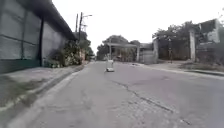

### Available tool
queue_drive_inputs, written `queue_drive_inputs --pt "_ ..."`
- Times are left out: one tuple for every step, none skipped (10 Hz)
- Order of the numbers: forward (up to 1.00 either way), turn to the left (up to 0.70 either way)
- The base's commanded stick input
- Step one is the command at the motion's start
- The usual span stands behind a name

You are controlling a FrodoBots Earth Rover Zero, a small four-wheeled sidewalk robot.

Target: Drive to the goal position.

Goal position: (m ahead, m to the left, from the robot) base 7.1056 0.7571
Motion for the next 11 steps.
queue_drive_inputs --pt "1.0 0.16" --pt "1.0 0.06" --pt "1.0 0.0" --pt "1.0 0.0" --pt "1.0 0.0" --pt "1.0 0.0" --pt "1.0 0.03" --pt "1.0 0.23" --pt "1.0 0.33" --pt "1.0 0.17" --pt "1.0 0.0"
